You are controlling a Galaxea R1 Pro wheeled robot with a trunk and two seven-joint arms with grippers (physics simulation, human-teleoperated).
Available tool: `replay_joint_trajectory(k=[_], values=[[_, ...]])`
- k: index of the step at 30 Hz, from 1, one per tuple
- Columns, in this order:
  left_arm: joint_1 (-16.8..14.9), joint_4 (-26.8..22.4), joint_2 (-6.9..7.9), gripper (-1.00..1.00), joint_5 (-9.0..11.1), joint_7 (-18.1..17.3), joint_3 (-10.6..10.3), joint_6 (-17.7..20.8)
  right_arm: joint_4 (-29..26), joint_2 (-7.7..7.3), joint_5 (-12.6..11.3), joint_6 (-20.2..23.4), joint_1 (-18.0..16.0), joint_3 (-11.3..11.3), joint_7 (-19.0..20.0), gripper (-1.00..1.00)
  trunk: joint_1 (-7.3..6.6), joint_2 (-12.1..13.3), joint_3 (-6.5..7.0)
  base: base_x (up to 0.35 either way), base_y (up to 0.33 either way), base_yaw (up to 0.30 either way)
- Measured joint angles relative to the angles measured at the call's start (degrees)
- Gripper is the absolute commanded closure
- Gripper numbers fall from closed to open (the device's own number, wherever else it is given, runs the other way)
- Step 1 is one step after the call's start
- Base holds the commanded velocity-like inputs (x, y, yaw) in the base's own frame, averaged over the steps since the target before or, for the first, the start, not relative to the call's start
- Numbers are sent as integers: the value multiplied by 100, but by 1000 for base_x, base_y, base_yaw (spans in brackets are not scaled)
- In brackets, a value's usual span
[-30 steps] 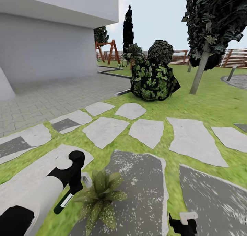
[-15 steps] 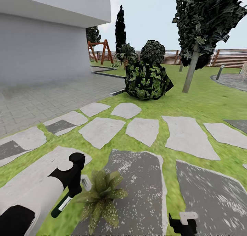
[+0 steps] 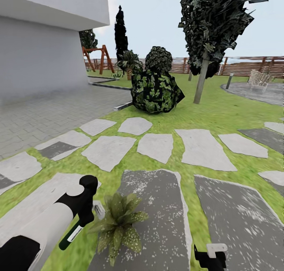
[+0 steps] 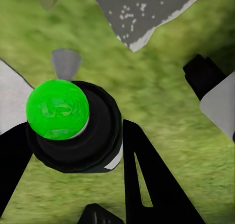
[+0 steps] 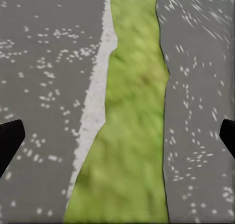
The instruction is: Pick up the pesticide atomizer in the garden and spray insectifuge to fully cover both potted plants in the garden.
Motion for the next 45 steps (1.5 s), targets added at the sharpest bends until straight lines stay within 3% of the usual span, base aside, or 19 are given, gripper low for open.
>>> replay_joint_trajectory(k=[4,10,13,21,31,39,45], values=[[-15,-5,-18,100,-5,0,21,9,1,0,0,0,0,0,0,-100,0,0,0,0,6,-14],[-85,-6,-254,100,-5,0,21,26,1,-1,0,0,0,0,0,-100,0,0,0,0,0,0],[-76,-2,-196,100,-5,0,51,4,1,1,0,0,-1,0,0,-100,0,0,0,0,0,0],[9,-2,218,100,-3,0,67,-26,1,-1,0,0,-1,0,0,-100,0,0,0,0,0,0],[-27,-63,-43,100,-15,0,25,9,1,-13,0,0,-1,0,0,-100,0,0,0,0,0,0],[-40,-20,-31,100,-17,0,48,18,1,-6,0,0,-1,0,0,-100,0,0,0,27,0,0],[-38,-8,-26,100,-18,9,59,26,-1,-5,-6,1,1,0,-1,-100,3,0,0,-288,43,-201]])
